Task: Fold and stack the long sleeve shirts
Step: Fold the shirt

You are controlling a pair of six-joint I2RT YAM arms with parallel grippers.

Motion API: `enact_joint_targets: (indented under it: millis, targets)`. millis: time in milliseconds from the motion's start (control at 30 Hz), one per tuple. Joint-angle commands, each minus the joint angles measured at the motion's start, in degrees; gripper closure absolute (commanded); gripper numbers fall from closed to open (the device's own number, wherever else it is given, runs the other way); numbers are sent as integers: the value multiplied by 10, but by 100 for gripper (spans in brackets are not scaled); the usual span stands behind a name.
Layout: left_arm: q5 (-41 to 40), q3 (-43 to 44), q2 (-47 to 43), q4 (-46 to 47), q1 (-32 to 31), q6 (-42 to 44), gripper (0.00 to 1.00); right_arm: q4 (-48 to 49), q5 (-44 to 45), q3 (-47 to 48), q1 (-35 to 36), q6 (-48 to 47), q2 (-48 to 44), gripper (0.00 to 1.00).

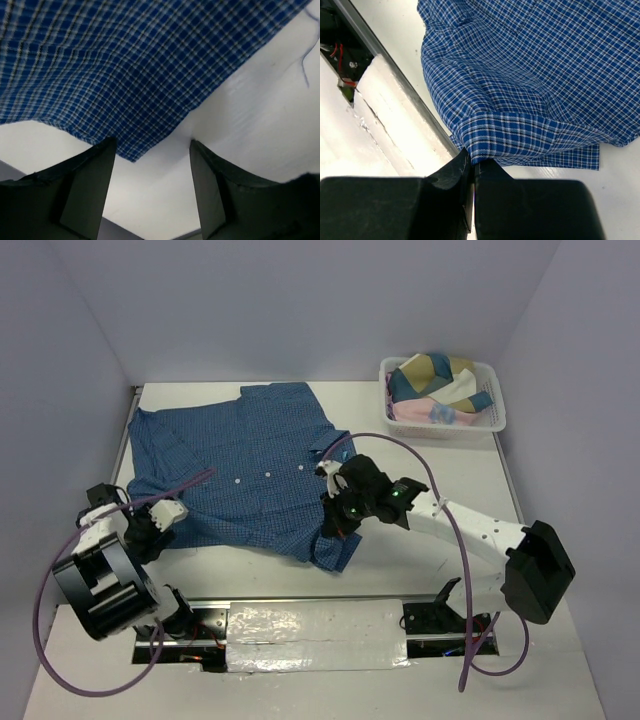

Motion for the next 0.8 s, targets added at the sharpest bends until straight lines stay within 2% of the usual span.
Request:
enact_joint_targets:
  millis: [0, 33, 100, 233, 367, 500, 567, 667, 700, 767]
  targets:
    - [-34, 6, 33, 75, -3, -37, 27, 38, -6, 11, -1, 0, -1, 100]
    - [-40, 0, 35, 89, -3, -37, 14, 42, -10, 9, -1, 6, -1, 100]
    - [-58, -12, 41, 114, -3, -35, 1, 49, -12, 4, -1, 10, 0, 100]
    - [-68, -12, 52, 126, -1, -34, 2, 48, -10, 4, -1, 14, 7, 100]
    - [-67, 6, 92, 95, -1, -16, 15, 45, -8, 9, -1, 12, 16, 100]
    - [-29, 13, 129, 75, 0, -2, 32, 52, -6, 3, -1, 8, 20, 100]
    - [-10, 19, 145, 64, -1, -1, 33, 55, -6, 2, -2, 6, 22, 100]
    - [18, 40, 178, 53, -2, -7, 41, 58, -8, 0, -3, 4, 30, 100]
    - [23, 44, 192, 44, -1, -8, 39, 58, -10, -1, -4, 3, 34, 100]
    - [27, 54, 203, 33, 0, -10, 24, 58, -12, -1, -5, 1, 38, 100]
